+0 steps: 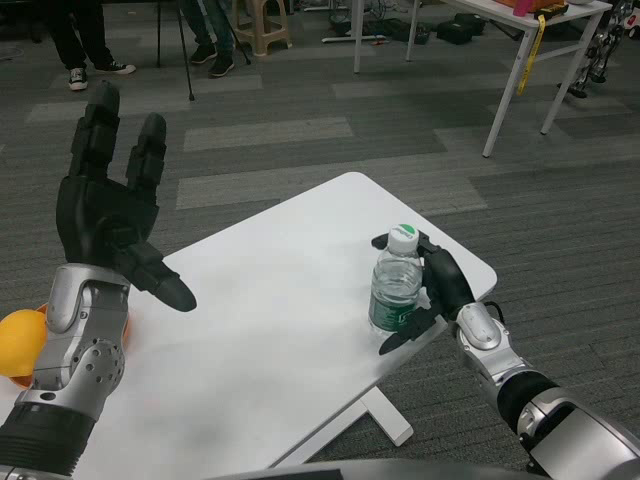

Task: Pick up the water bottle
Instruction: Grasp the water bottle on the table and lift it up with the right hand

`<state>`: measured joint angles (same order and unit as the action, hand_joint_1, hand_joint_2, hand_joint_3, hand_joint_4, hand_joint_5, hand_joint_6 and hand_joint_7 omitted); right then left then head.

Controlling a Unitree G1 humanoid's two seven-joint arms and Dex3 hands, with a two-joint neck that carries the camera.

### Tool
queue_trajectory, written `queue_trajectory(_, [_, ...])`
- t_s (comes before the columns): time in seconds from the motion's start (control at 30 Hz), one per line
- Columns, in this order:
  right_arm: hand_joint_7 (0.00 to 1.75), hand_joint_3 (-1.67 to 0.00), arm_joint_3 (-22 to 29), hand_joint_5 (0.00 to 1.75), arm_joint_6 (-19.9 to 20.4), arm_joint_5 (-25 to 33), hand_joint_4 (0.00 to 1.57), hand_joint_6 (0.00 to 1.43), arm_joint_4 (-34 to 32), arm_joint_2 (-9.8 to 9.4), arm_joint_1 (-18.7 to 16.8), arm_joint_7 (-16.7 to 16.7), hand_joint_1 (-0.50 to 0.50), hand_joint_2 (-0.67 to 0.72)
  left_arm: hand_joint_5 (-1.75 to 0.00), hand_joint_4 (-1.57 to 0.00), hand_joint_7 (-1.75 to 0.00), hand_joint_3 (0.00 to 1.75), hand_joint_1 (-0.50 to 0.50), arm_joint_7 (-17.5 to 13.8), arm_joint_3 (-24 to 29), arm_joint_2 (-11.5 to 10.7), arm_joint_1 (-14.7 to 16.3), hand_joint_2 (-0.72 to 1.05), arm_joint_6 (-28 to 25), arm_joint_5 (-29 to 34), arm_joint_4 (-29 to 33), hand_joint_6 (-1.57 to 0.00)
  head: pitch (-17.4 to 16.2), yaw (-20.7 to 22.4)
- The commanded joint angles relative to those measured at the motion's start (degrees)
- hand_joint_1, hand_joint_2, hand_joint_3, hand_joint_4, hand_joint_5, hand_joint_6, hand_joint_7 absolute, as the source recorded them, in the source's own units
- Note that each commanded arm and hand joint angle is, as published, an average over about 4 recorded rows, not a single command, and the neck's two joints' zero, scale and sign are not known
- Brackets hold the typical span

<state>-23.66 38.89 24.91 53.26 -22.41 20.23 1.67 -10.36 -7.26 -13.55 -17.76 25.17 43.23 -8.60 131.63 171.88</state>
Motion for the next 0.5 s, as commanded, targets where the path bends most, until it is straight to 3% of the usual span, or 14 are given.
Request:
queue_trajectory(0.03, [1.61,-0.08,0.1,1.58,1.1,0.3,1.57,1.15,-0.9,0.00,0.0,0.8,-0.36,0.01,-0.10,0.00,0.00,0.09,-0.46,-0.3,0.1,0.3,0.1,-0.55,0.2,0.0,-0.3,0.00,0.0,0.0])
queue_trajectory(0.13, [1.68,-0.08,-0.4,1.65,1.0,0.3,1.57,1.27,-0.9,0.00,0.0,0.8,-0.33,-0.07,-0.10,0.00,0.00,0.09,-0.46,-0.3,0.1,0.3,0.1,-0.55,0.2,0.0,-0.3,0.00,0.0,0.0])
queue_trajectory(0.37, [1.75,-0.08,-0.8,1.65,0.9,0.3,1.57,1.31,-0.7,0.00,0.0,0.7,-0.31,-0.22,-0.10,0.00,0.00,0.09,-0.46,-0.3,0.1,0.3,0.2,-0.55,0.2,0.0,-0.3,0.00,-0.1,0.2])
queue_trajectory(0.5, [1.68,-0.26,-0.9,1.55,0.8,0.4,1.57,1.31,-0.8,-0.17,0.0,0.0,-0.25,-0.29,-0.10,0.00,0.00,0.09,-0.46,-0.3,0.2,0.3,0.2,-0.55,0.2,0.0,-0.3,0.00,-0.2,0.3])
